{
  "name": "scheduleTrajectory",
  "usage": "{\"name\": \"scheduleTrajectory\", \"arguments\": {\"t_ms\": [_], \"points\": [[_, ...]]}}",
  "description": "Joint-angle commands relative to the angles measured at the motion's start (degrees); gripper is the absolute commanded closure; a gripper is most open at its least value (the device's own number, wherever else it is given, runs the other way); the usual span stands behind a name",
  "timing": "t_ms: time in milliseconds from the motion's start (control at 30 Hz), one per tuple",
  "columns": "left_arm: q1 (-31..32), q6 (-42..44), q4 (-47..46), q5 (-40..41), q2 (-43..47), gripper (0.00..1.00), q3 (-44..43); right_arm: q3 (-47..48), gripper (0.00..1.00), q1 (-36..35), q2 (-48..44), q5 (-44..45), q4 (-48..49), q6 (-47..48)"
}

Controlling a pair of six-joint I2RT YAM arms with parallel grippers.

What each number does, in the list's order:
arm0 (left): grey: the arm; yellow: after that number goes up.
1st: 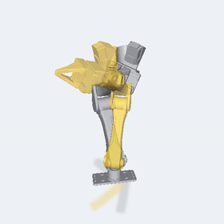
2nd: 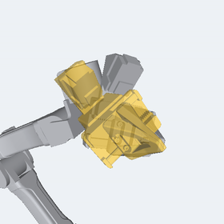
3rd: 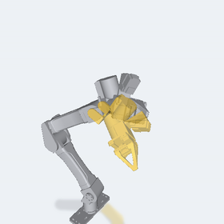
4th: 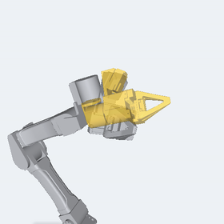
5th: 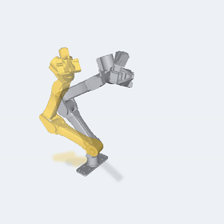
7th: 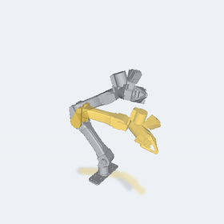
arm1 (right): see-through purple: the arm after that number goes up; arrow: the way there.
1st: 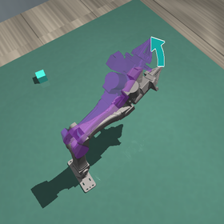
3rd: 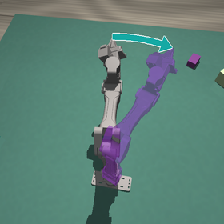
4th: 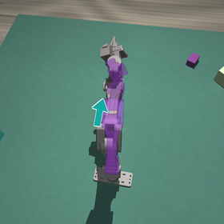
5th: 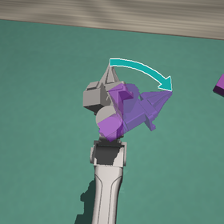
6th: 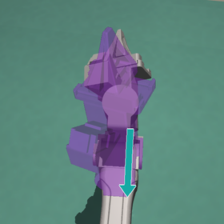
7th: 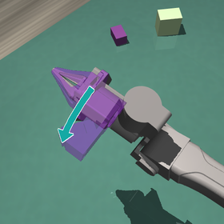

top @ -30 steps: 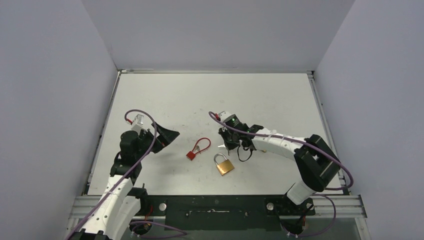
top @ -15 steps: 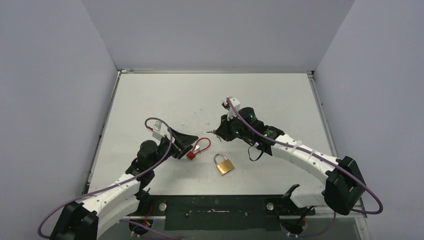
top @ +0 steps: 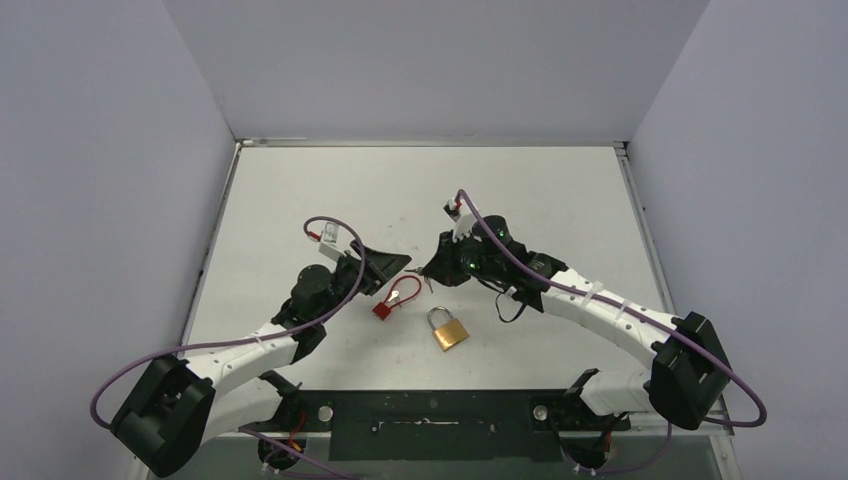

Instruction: Unlock with the key

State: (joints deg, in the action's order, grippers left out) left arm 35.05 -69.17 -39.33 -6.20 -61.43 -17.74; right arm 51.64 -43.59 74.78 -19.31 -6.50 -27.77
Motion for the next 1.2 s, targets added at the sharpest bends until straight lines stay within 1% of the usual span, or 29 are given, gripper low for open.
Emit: {"name": "scheduleTrajectory", "arguments": {"t_ms": [0, 133, 233, 367, 467, 600, 633, 733, 767, 800, 867, 933, 1067, 1167], "points": [[0.85, 2.63, -4.64, 0.79, -1.39, 0.52, -3.25, 2.3, 1.0, -0.36, 0.05, -0.96, 2.5, -2.05], [1.66, 2.7, -3.21, 0.73, -2.15, 0.57, -3.37, 2.93, 1.0, -0.36, 0.97, -1.35, 2.77, -2.8], [1.91, 2.45, -3.14, 0.79, -2.54, 0.65, -3.19, 3.62, 1.0, -0.4, 1.64, -1.93, 2.95, -3.25], [1.9, 2.25, -4.08, -1.03, -3.27, 0.8, -3.76, 4.32, 1.0, -0.29, 2.11, -2.55, 3.06, -4.61], [1.94, 2.57, -3.82, -1.6, -2.94, 1.0, -4.3, 4.47, 1.0, -0.13, 2.28, -3.11, 3.18, -5.28], [1.86, 5.79, -1.18, -1.19, -0.75, 1.0, -4.98, 4.32, 1.0, 0.46, 1.47, -4.6, 2.73, -5.38], [1.82, 7.5, -0.01, -1.41, -0.03, 1.0, -5.54, 3.88, 0.95, 1.0, 0.84, -5.58, 2.99, -5.1], [1.87, 14.51, 5.34, -4.48, 1.94, 1.0, -8.28, 1.99, 0.55, 3.41, -2.2, -8.18, 5.58, -4.95], [1.82, 17.74, 8.07, -6.21, 2.59, 1.0, -9.78, 1.33, 0.44, 4.07, -3.4, -8.51, 6.87, -5.09], [1.78, 21.76, 11.82, -7.75, 3.27, 1.0, -11.66, 0.66, 0.38, 4.6, -4.66, -9.0, 8.8, -5.24], [1.77, 29.18, 18.96, -10.34, 4.41, 1.0, -15.35, -0.78, 0.31, 5.07, -7.01, -10.21, 12.85, -5.32], [1.78, 36.3, 24.4, -13.31, 5.28, 1.0, -18.6, -1.98, 0.29, 5.1, -8.63, -12.01, 17.11, -5.28], [1.76, 45.04, 32.31, -19.89, 6.19, 1.0, -24.77, -4.29, 0.3, 5.1, -10.86, -16.45, 24.69, -6.02], [1.71, 48.25, 36.28, -24.31, 6.62, 1.0, -28.3, -6.21, 0.34, 5.1, -12.82, -20.18, 29.82, -6.21]]}}
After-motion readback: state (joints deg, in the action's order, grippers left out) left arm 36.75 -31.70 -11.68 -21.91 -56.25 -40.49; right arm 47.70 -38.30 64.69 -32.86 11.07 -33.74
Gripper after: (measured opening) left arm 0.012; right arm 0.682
